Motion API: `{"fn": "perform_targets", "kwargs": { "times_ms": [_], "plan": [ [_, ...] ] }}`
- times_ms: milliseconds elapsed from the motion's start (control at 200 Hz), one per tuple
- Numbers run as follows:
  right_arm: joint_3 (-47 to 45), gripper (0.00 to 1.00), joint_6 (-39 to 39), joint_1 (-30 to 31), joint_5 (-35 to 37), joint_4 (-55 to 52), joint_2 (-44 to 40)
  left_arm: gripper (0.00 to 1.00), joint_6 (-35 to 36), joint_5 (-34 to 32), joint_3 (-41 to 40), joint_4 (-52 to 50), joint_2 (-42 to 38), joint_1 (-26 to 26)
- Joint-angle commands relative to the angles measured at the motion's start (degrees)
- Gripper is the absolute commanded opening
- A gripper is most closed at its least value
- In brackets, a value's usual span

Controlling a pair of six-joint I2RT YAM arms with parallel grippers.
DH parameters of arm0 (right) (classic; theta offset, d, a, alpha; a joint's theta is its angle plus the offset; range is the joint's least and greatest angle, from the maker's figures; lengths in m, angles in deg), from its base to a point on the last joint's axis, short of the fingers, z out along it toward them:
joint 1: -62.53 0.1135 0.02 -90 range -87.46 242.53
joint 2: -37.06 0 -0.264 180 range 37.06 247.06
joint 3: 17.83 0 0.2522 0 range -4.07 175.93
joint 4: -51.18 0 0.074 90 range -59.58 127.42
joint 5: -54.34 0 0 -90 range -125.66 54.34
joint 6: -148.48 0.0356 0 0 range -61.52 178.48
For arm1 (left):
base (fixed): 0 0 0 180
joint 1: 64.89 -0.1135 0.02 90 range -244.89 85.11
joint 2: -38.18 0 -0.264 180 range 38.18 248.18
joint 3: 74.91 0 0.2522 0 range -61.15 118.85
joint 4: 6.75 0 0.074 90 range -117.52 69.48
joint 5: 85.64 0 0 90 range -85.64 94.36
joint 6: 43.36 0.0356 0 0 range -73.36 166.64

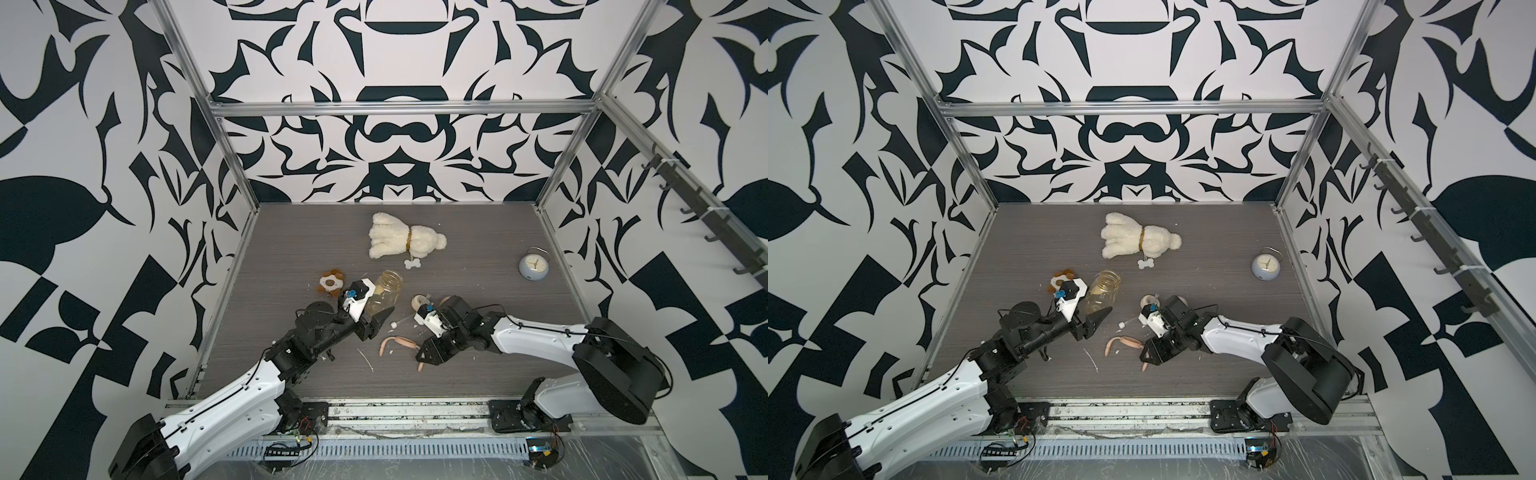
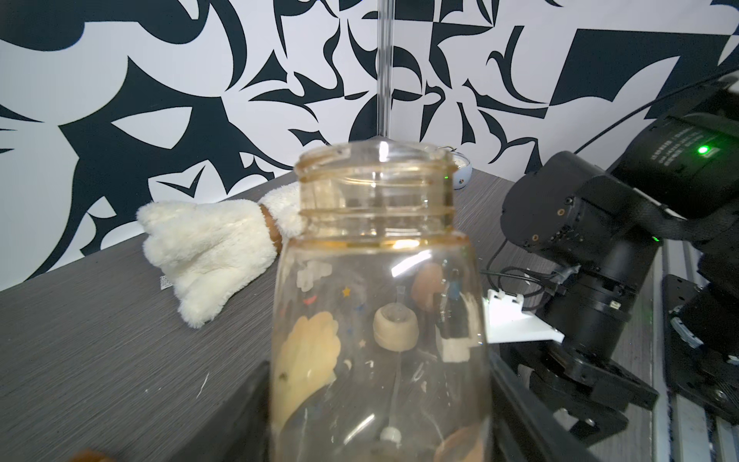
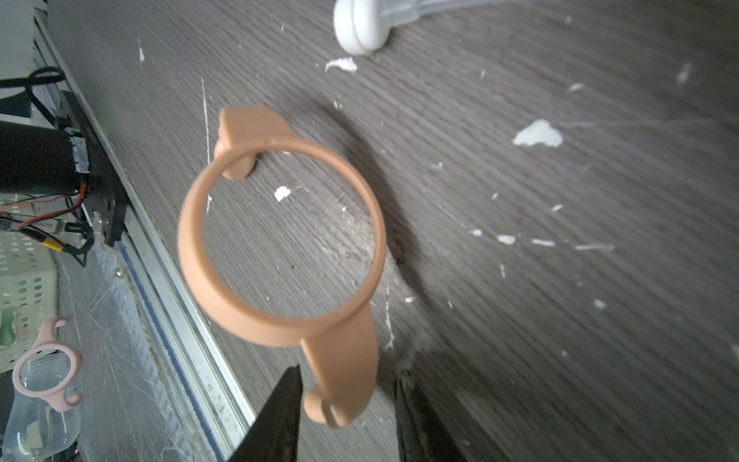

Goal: Assemble the baby bottles
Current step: Pick up the handle at the center of the board.

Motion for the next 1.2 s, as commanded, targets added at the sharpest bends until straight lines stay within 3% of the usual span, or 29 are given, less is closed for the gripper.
{"fn": "perform_targets", "kwargs": {
  "times_ms": [0,175,600,760,930,1085,1195],
  "plan": [
    [1.59,0.36,-1.66,0.1,-1.87,1.86,0.45,0.28,0.57,0.04,-0.31,1.06,-0.09,-0.21],
    [0.16,0.32,-3.15,0.09,-6.31,4.93,-0.53,0.28,0.74,-0.01,-0.01,0.79,0.62,-0.21],
    [-0.22,0.28,-1.8,0.0,-11.6,13.02,6.39,0.29,0.91,-0.01,1.22,-1.14,0.71,-0.26],
    [-2.21,0.17,0.59,0.0,-13.16,18.74,6.54,0.29,0.91,-0.03,1.63,-1.49,1.3,-0.21],
    [-3.3,0.0,1.26,-0.01,-13.16,20.22,5.27,0.29,0.98,-0.13,1.92,-1.56,1.93,-0.23],
    [-3.16,0.0,1.94,0.01,-12.02,20.76,3.88,0.29,0.95,-0.22,2.32,-2.26,1.85,-0.25],
    [-3.21,0.0,1.93,0.0,-5.45,18.81,-1.63,0.29,1.01,-0.46,2.69,-2.92,1.18,-0.21]
  ]
}}
